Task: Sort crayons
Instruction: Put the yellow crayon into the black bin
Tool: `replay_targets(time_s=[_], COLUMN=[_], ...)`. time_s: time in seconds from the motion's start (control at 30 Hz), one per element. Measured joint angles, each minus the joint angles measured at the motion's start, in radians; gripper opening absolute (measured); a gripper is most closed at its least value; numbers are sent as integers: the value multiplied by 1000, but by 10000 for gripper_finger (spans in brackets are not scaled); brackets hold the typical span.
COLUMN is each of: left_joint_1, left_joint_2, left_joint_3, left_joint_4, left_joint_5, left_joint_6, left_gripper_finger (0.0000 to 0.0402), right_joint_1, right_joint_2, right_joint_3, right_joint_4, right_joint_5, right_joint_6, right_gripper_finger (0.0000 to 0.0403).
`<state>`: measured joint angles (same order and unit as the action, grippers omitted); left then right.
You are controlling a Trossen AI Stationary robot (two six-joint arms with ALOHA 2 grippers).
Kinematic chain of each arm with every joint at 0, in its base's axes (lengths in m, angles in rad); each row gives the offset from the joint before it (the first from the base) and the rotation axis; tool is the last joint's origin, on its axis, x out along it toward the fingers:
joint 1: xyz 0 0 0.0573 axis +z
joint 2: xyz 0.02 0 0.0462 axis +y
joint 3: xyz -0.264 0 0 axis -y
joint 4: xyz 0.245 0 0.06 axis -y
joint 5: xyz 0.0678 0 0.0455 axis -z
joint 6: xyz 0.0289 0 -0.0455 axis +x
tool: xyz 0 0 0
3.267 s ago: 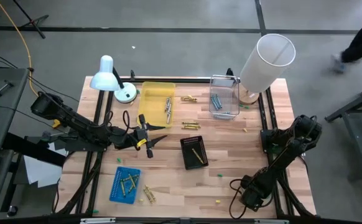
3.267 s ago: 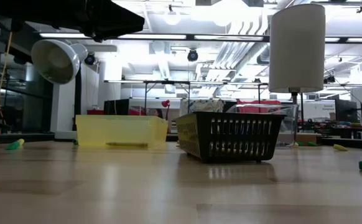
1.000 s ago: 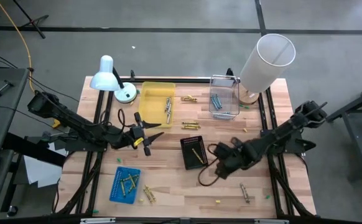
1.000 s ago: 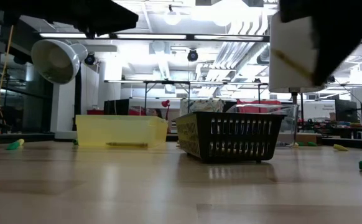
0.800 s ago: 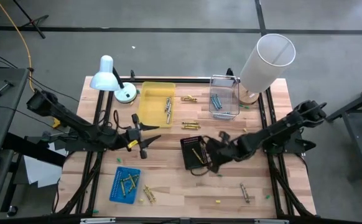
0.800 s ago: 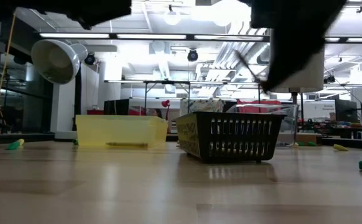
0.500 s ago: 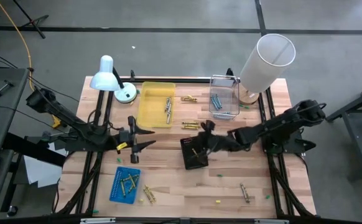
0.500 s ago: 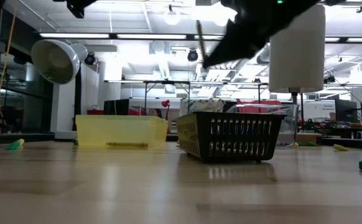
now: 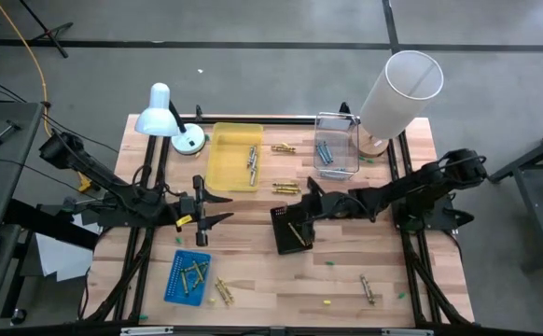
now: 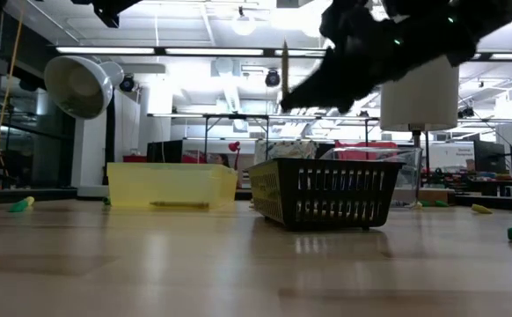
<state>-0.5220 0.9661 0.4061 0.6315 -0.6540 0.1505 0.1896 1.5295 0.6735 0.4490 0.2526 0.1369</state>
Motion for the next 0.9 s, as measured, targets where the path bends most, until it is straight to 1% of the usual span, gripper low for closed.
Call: replay_targets(time_s=[0.2, 0.37, 0.47, 0.57, 0.73, 0.9], left_joint_1=[19, 56, 78, 97, 125, 126], left_joint_2=[0, 0, 0, 0, 0, 0], left_joint_3=[0, 0, 0, 0, 0, 0], left_joint_4=[0, -17, -45, -79, -94, -93], left_joint_5=[-9, -11, -11, -12, -12, -12], left_joint_6=[1, 2, -1, -15, -17, -18], left_gripper_finger=[154, 154, 154, 154, 154, 154], right_joint_1=[31, 56, 62, 62, 62, 62], right_joint_2=[0, 0, 2, 2, 2, 2], right_joint_3=[14, 25, 26, 26, 26, 26], right_joint_4=[-131, -203, -263, -296, -289, -275], right_joint_5=[-180, -256, -261, -227, -208, -230], right_joint_6=[150, 336, 467, 554, 579, 579], right_gripper_finger=[0, 6, 10, 15, 25, 38])
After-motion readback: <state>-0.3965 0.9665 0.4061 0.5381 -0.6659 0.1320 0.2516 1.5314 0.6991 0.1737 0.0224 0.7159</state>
